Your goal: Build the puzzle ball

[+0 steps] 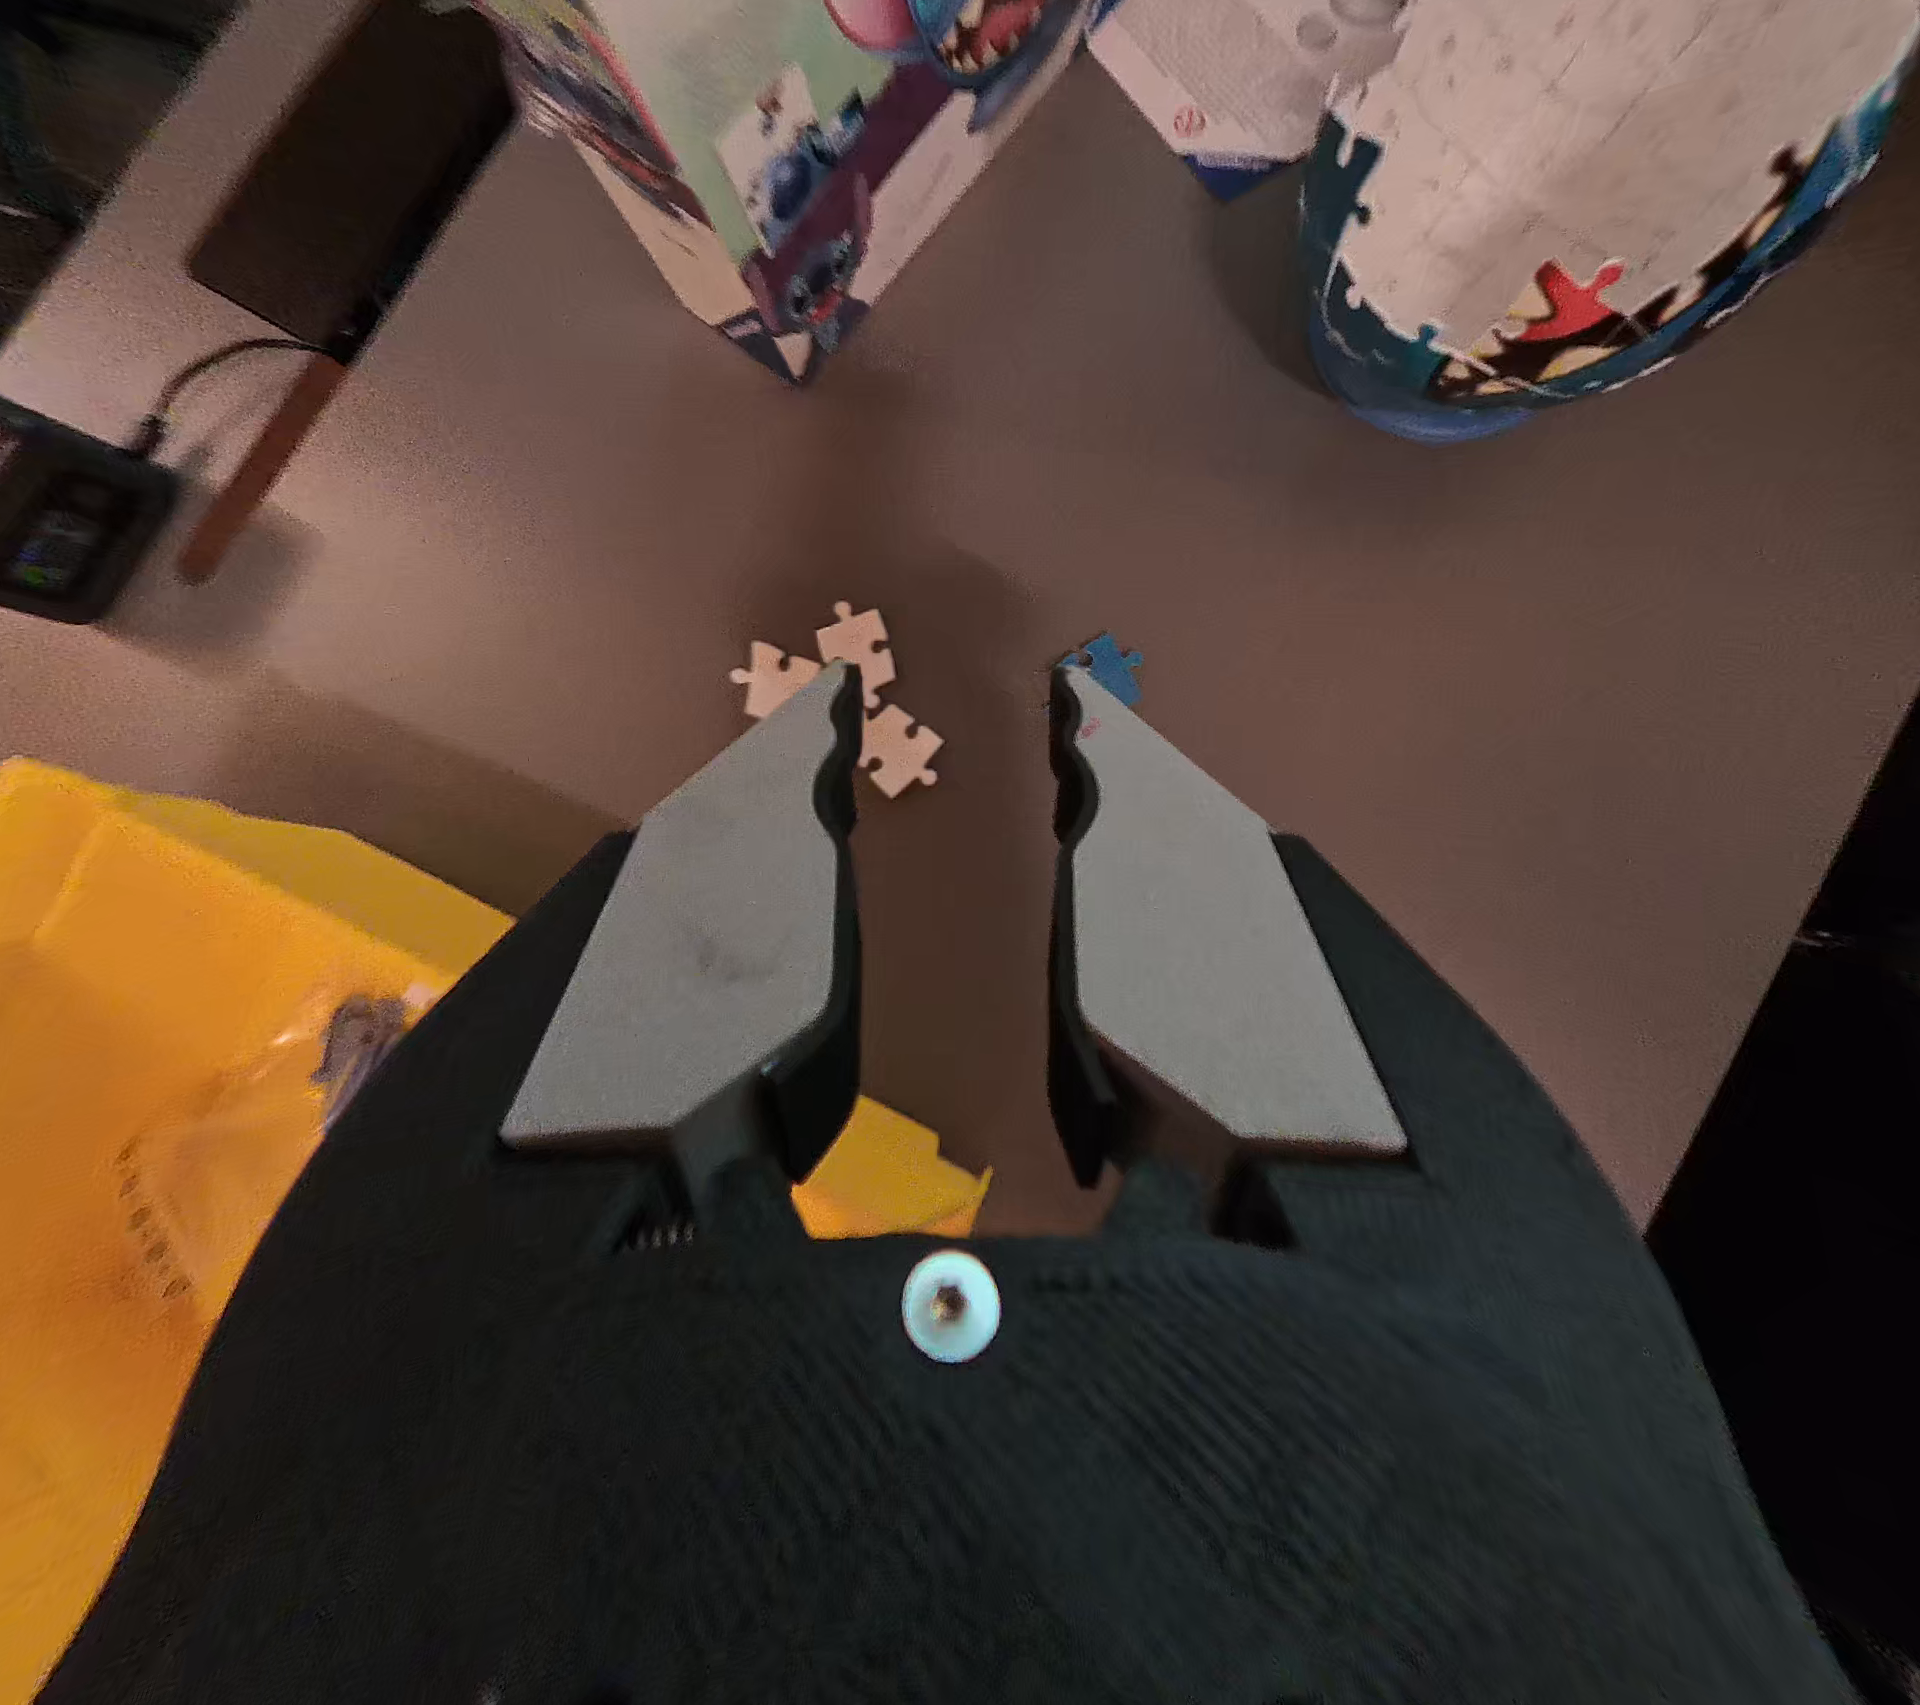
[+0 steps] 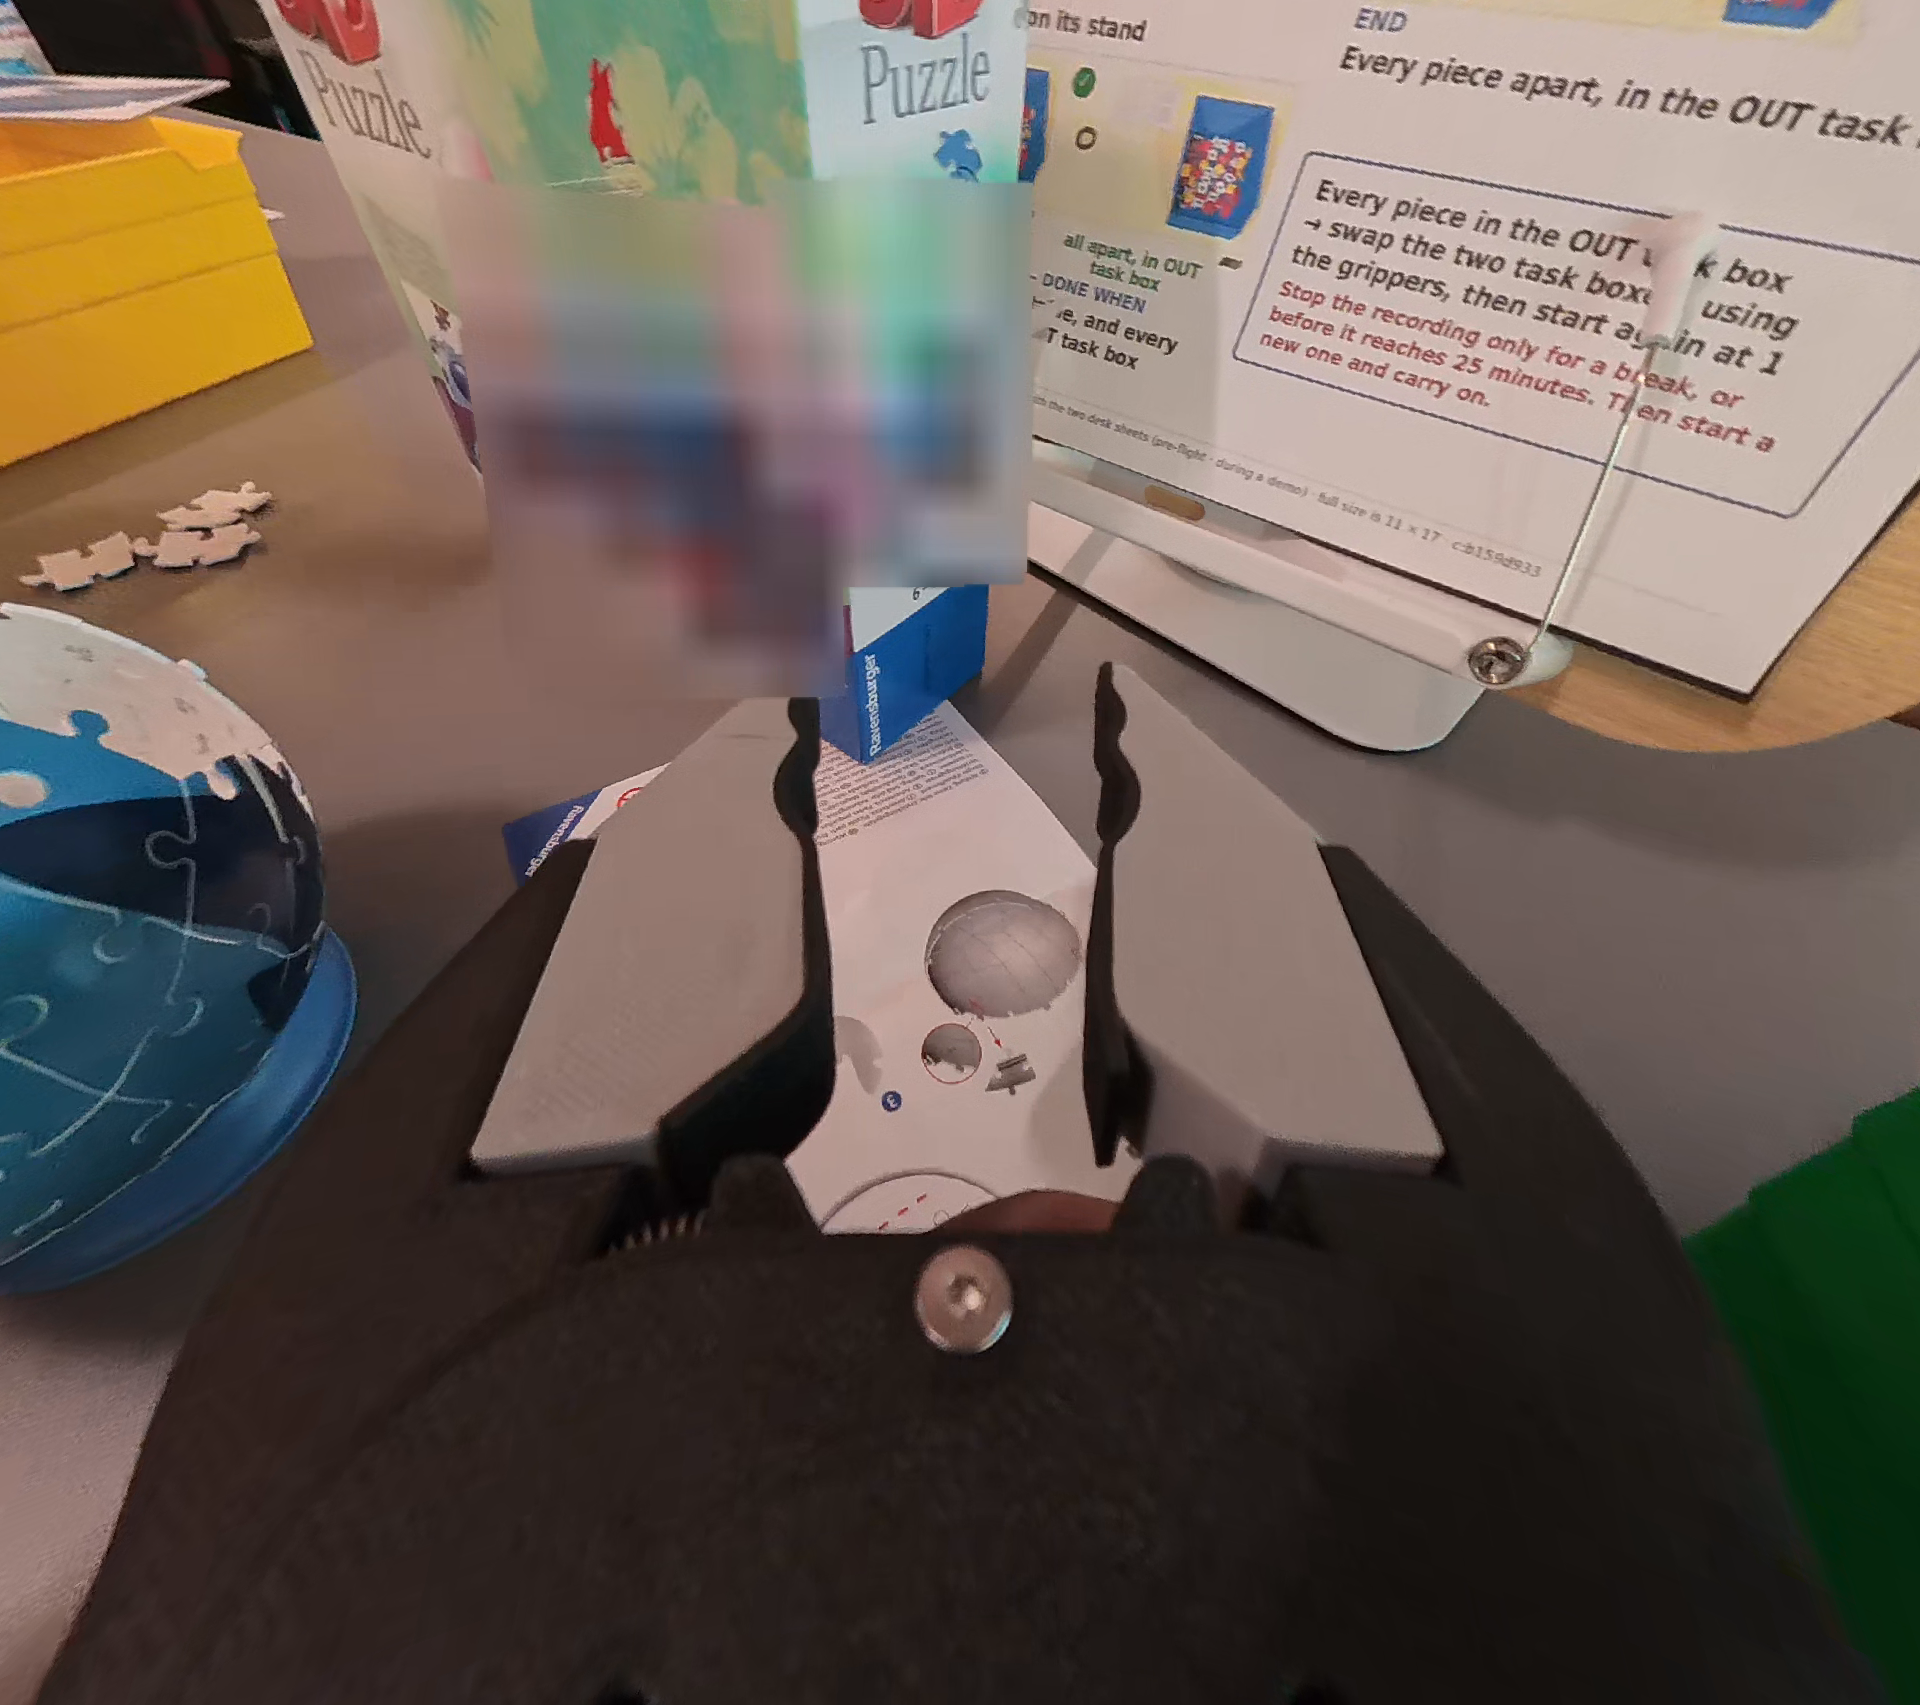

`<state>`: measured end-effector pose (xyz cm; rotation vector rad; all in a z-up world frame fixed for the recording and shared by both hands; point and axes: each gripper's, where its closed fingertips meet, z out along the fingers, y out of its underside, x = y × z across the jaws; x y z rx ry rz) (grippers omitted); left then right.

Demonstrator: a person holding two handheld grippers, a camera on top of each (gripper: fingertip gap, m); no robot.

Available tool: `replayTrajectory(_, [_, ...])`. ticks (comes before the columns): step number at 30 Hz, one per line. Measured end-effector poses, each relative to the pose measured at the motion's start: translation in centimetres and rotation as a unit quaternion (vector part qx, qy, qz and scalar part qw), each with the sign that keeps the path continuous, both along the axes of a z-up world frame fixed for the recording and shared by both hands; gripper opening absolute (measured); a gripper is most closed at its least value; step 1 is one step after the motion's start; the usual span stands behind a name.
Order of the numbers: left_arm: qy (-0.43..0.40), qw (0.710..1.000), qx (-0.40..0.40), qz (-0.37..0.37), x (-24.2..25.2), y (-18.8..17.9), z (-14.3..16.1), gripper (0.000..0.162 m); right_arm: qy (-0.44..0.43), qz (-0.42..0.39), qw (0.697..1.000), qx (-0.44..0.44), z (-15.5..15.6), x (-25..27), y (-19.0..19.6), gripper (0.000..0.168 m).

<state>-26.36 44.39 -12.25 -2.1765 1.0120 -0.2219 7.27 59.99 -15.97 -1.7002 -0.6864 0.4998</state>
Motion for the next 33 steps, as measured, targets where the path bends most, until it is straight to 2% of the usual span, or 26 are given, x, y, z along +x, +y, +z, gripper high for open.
replayTrajectory(2, [-0.021, 1.0, 0.014, 0.015, -2.5, -0.5, 2.0, 0.033, 0.003, -0.004, 1.0, -0.005, -0.2, 0.2, 0.2, 0.05])
replayTrajectory(5, [-0.031, 0.998, 0.005, 0.057, -7.0, -0.8, 2.3, 0.035, -0.006, -0.009, 1.0, -0.006, -0.4, 0.3, 0.2, 0.05])
replayTrajectory(6, [-0.055, 0.997, -0.016, 0.05, -7.1, -1.5, 2.0, 0.036, -0.011, -0.012, 1.0, -0.003, -0.3, 0.4, 0.3, 0.05])
replayTrajectory(8, [-0.114, 0.992, -0.057, -0.01, -4.5, -3.5, 1.0, 0.034, -0.01, -0.017, 1.0, -0.003, -0.3, 0.5, 0.4, 0.05])
replayTrajectory(9, [-0.112, 0.991, -0.067, -0.041, -2.9, -4.1, -0.2, 0.033, -0.005, -0.016, 1.0, -0.006, -0.4, 0.5, 0.4, 0.05])
replayTrajectory(12, [0.006, 0.996, -0.063, -0.06, -0.2, -3.5, -4.9, 0.04, 0.012, -0.012, 1.0, -0.018, -0.4, 0.3, 0.4, 0.05])
replayTrajectory(13, [0.029, 0.996, -0.049, -0.067, 0.9, -2.9, -5.8, 0.036, 0.013, -0.012, 1.0, -0.019, -0.3, 0.3, 0.4, 0.05])
replayTrajectory(16, [0.066, 0.99, -0.058, -0.107, 4.3, -2.4, -8.5, 0.039, 0.009, -0.018, 1.0, -0.007, 0.1, 0.6, 0.2, 0.05])
replayTrajectory(19, [0.128, 0.984, -0.057, -0.107, 4.5, -1.1, -11.1, 0.041, 0.017, -0.016, 1.0, 0.001, 0.7, 0.7, -0.1, 0.05])
replayTrajectory(23, [0.143, 0.981, -0.081, -0.107, 4.6, -0.8, -13.3, 0.044, 0.029, -0.008, 1.0, 0.009, 1.5, 0.8, -0.5, 0.05])
replayTrajectory(24, [0.132, 0.981, -0.083, -0.114, 5.2, -1.0, -13.5, 0.035, 0.032, -0.005, 0.999, 0.011, 1.7, 0.7, -0.6, 0.05])
replayTrajectory(25, [0.122, 0.982, -0.084, -0.117, 5.5, -1.0, -13.6, 0.034, 0.036, -0.002, 0.999, 0.013, 1.9, 0.7, -0.7, 0.05])
replayTrajectory(27, [0.117, 0.985, -0.076, -0.105, 5.6, -0.6, -13.7, 0.014, 0.043, 0.004, 0.999, 0.016, 2.4, 0.6, -1.0, 0.05])
replayTrajectory(33, [0.169, 0.98, -0.045, -0.095, 4.5, 0.0, -13.1, 0.001, 0.049, 0.015, 0.998, 0.028, 3.1, 0.2, -1.6, 0.05])
